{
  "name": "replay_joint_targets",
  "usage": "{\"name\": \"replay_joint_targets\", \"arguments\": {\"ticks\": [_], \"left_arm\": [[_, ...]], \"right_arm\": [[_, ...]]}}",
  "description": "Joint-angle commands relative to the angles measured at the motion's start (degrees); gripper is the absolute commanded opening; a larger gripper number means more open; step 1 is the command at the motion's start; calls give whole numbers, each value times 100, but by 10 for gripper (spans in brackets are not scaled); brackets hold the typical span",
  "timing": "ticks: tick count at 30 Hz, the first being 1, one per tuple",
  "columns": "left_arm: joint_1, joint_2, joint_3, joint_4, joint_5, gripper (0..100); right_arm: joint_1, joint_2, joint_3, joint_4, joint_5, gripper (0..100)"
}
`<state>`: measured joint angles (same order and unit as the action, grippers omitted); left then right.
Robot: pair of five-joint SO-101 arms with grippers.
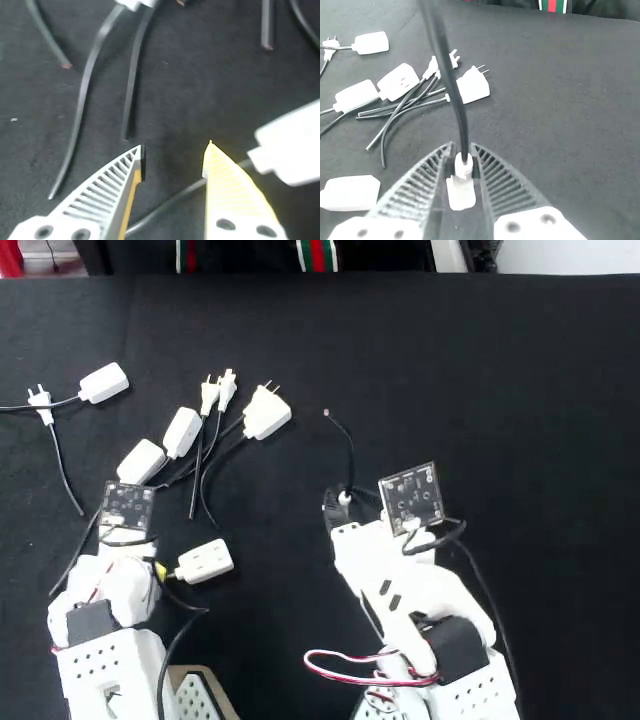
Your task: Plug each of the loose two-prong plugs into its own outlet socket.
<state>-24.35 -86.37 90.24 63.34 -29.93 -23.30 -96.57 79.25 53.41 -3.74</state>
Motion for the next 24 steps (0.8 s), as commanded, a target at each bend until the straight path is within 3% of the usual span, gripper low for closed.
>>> {"name": "replay_joint_targets", "arguments": {"ticks": [1, 5, 12, 18, 24], "left_arm": [[418, -35, -699, 501, -325, 206], [787, 18, -919, 598, -958, 206], [2088, 26, -822, 633, -2031, 207], [2659, 299, -1086, 589, -2242, 273], [2791, 1996, -1903, 281, -2497, 281]], "right_arm": [[-62, 154, 110, -308, -352, 11], [-35, 215, 136, -457, -378, 11], [-26, 215, 136, -308, -378, 11], [-26, 215, 127, -237, -369, 11], [220, 215, -75, -18, -369, 11]]}}
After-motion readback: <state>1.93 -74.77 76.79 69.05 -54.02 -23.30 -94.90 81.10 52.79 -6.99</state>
